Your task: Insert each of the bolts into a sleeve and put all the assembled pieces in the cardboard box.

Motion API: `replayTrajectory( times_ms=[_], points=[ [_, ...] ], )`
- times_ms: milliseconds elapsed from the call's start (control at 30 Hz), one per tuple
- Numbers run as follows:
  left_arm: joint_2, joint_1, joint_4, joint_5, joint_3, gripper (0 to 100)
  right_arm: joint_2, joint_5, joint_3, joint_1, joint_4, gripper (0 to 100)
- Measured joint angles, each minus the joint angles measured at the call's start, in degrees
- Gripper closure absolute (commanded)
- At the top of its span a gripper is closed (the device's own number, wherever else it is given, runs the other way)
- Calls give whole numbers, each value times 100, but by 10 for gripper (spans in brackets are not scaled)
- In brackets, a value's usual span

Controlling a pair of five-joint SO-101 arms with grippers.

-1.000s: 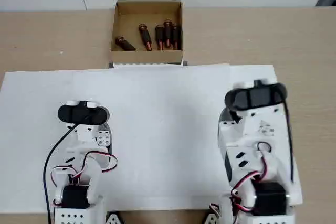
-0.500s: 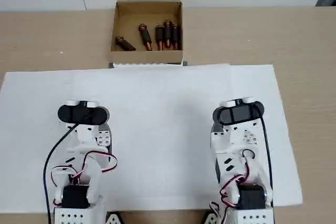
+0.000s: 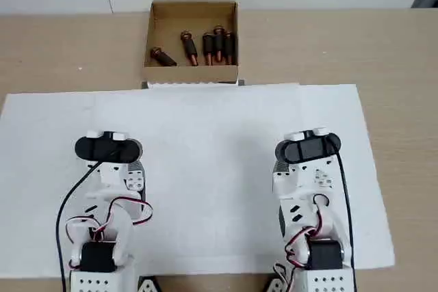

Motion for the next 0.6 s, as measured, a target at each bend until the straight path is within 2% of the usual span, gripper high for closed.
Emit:
replayTrajectory(
  times_ms=[167, 600],
  points=[
    [0, 0, 0, 0, 0, 994, 0, 0, 0, 0, 492, 995],
    [0, 0, 0, 0, 0, 994, 0, 0, 0, 0, 571, 995]
  ],
)
